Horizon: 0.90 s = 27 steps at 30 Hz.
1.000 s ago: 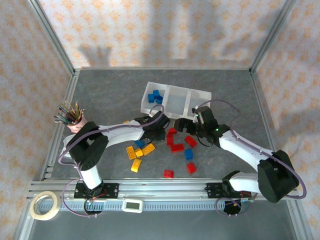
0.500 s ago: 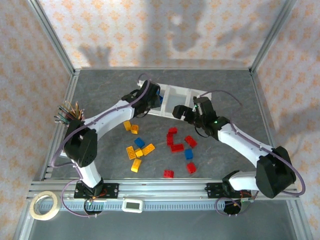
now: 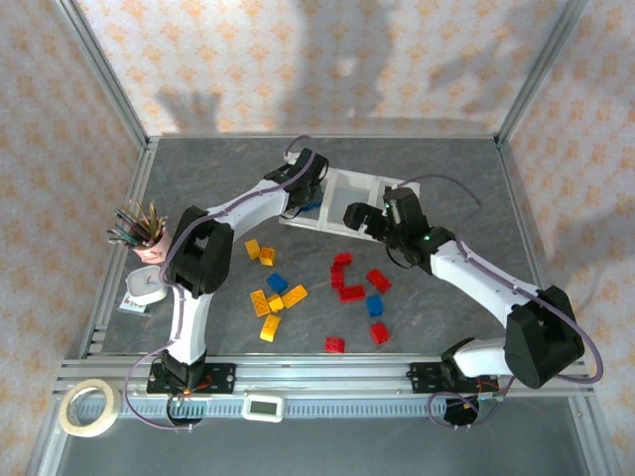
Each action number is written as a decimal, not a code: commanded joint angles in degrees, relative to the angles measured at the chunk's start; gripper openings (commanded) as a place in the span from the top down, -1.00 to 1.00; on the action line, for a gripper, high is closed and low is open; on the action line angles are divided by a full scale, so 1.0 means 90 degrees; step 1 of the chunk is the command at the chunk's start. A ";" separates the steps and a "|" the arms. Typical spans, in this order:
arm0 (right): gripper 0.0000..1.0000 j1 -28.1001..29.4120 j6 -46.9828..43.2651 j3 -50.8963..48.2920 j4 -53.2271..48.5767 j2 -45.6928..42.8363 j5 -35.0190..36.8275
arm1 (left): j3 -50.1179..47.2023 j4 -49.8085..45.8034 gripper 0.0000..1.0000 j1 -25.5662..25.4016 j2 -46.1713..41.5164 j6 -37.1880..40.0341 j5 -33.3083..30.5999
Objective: Sort the legos into containers by color
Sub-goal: Place the lego in the container, then pick up the lego from the middle-left of the table.
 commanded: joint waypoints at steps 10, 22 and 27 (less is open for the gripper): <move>-1.00 -0.0035 -0.0935 0.0558 -0.0173 0.0072 -0.0591 | -0.0767 0.0191 -0.13 0.0074 -0.1620 -0.0025 0.0474; -1.00 0.0617 -0.1292 0.0070 0.0034 0.0068 -0.0845 | -0.3441 -0.0144 -0.27 0.0058 -0.4218 -0.0566 0.0661; -1.00 0.1051 -0.1182 -0.0368 0.0370 0.0062 -0.0693 | -0.4463 -0.0563 -0.34 0.0045 -0.5112 -0.0919 0.0618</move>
